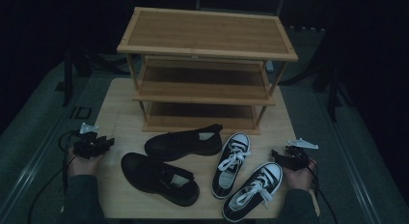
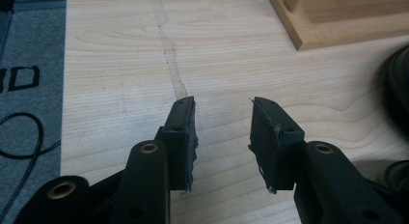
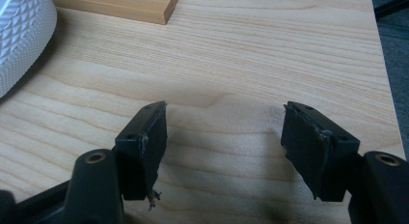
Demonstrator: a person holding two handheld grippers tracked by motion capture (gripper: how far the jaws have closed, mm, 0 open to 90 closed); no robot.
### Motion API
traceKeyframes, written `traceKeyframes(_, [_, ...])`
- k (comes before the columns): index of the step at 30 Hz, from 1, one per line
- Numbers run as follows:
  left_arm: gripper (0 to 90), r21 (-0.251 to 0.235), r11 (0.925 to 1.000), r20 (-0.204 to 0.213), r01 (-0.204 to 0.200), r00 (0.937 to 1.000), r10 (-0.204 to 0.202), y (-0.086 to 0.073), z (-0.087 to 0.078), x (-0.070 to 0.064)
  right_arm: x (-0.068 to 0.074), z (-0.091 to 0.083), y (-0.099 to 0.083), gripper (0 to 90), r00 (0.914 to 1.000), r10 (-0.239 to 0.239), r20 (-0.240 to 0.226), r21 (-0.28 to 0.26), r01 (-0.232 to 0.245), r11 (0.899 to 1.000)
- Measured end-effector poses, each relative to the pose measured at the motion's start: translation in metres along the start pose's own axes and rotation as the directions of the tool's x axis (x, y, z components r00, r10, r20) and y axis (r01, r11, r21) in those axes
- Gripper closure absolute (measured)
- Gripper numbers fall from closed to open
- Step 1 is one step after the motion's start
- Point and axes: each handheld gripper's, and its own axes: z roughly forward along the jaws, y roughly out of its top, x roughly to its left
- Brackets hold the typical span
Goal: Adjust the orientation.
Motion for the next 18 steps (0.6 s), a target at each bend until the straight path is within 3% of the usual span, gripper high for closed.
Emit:
traceKeyframes(10, [64.1,0.018,0.9993,0.021,-0.034,0.9992,0.033,0.002,-0.006,-0.006,-0.002,0.000,0.000,32.5,0.9999,0.002,-0.012,-0.002,-0.002,1.000])
traceKeyframes(12, [65.2,0.037,0.9972,0.036,-0.065,0.9973,0.064,0.003,-0.005,-0.011,-0.001,0.000,0.000,32.4,1.0000,-0.007,-0.007,0.000,0.007,1.000])
traceKeyframes(18, [67.0,0.040,0.9956,0.053,-0.085,0.9951,0.083,0.005,-0.007,-0.016,-0.001,0.000,0.000,32.4,0.9999,-0.007,-0.008,0.000,0.007,1.000])
